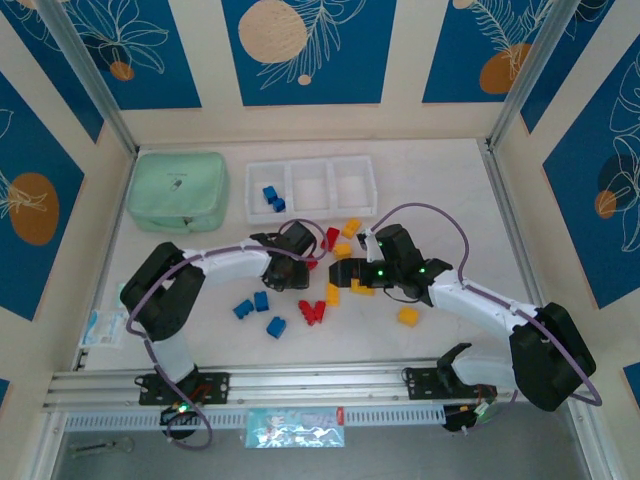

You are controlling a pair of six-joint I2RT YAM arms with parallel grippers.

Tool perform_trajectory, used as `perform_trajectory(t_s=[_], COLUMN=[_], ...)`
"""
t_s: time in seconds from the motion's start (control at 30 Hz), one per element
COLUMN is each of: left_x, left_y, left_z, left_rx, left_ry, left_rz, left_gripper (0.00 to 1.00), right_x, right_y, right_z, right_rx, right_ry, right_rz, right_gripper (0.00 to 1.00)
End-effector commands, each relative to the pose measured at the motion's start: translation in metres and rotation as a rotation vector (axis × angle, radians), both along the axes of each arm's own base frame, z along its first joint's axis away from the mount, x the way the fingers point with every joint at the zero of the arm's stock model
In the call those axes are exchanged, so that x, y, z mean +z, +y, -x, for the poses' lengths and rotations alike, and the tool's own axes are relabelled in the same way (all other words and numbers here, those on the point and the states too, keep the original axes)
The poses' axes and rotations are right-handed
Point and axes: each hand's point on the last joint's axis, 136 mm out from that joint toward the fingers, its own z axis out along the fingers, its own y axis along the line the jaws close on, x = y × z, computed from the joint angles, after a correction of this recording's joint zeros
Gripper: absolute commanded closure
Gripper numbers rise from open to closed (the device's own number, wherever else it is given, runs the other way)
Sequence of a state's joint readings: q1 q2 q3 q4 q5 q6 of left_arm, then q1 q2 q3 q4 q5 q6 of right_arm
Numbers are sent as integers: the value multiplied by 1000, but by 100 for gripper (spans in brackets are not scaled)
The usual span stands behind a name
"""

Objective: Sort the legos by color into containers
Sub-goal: Pick up the lego from the center of the table, then place the lego in the container.

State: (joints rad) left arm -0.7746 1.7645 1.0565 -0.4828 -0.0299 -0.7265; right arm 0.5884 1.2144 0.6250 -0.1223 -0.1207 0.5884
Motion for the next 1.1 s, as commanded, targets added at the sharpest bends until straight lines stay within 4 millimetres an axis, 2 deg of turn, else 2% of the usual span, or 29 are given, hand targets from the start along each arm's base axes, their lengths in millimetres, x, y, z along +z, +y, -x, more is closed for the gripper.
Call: perform_trajectory(t_s=[0.0, 0.13, 0.23, 0.47, 0.67, 0.77, 0.87, 1.07], left_x=[17, 32, 51, 108, 155, 167, 171, 161], left_y=[-9, -6, -2, 19, 39, 48, 55, 59], left_z=[-3, -4, -8, -38, -84, -112, -143, -202], left_rx=[-27, -32, -31, -24, 2, 39, 73, 106], left_ry=[-35, -67, -115, -266, -374, -408, -424, -445], left_rz=[36, 33, 49, -2, -28, -31, -34, -55], left_gripper=[72, 78, 81, 81, 82, 82, 82, 82], right_x=[2, 9, 17, 41, 52, 56, 58, 61], right_y=[0, 1, 2, 11, 19, 20, 21, 22], right_z=[1, -1, -4, -17, -32, -42, -54, -70], right_rx=[9, 9, 10, 23, 30, 24, 6, -4], right_ry=[2, -11, -26, -79, -100, -111, -102, -100], right_rz=[-6, -13, -26, -56, -66, -67, -74, -76], right_gripper=[1, 1, 1, 1, 1, 1, 1, 1])
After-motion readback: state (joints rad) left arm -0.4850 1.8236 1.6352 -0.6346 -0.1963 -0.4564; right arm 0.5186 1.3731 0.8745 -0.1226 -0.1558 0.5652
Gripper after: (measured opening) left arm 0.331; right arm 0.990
